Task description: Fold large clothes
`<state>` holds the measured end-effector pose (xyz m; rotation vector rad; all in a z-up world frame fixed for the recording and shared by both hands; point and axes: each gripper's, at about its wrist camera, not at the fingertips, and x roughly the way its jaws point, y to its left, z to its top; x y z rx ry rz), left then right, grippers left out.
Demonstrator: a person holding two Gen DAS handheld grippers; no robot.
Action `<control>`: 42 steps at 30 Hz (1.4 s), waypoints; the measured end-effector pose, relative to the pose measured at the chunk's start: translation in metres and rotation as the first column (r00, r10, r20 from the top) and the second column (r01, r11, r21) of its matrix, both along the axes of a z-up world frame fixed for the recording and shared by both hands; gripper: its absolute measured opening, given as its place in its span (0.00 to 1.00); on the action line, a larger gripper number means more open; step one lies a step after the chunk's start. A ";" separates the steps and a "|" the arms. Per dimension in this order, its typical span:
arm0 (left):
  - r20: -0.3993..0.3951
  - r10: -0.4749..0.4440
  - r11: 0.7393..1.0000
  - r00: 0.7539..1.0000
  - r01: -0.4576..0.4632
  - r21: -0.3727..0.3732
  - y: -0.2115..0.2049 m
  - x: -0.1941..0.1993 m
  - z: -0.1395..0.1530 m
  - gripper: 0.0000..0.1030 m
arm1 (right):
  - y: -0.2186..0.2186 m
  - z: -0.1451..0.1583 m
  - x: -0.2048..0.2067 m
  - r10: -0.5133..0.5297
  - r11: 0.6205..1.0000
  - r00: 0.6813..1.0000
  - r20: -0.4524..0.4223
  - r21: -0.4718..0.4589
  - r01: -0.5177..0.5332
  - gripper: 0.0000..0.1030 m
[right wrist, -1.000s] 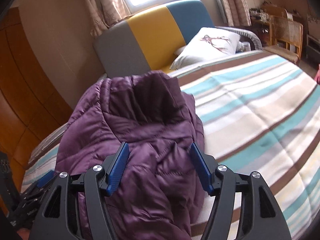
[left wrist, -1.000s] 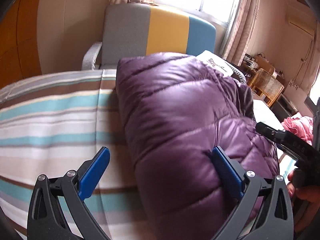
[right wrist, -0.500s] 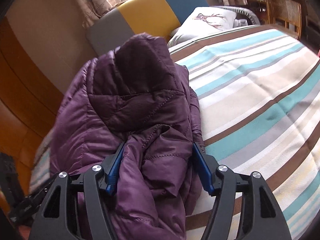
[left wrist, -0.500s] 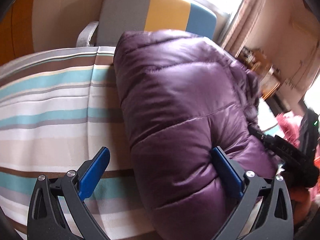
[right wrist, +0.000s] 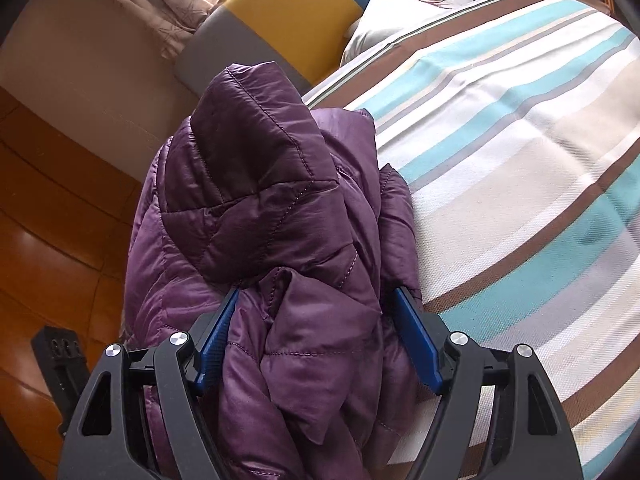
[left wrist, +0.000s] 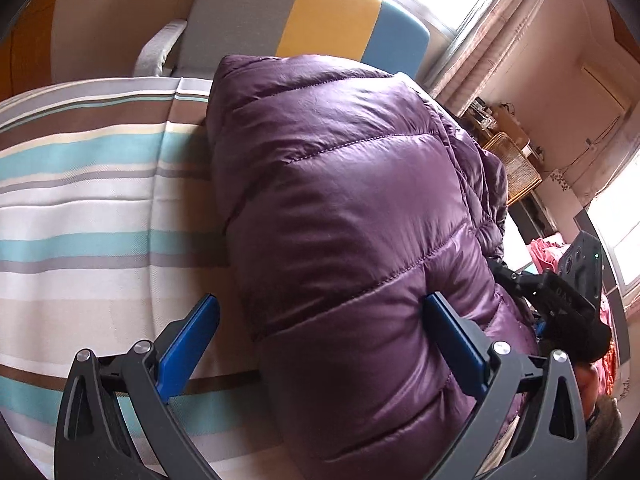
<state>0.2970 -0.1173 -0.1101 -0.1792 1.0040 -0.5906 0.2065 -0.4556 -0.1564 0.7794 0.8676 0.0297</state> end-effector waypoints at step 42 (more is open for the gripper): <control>0.292 0.277 0.933 0.916 -0.329 0.149 -0.069 0.053 0.074 0.97 | 0.053 0.019 0.091 -0.031 0.875 0.998 0.047 -0.482 0.050 0.34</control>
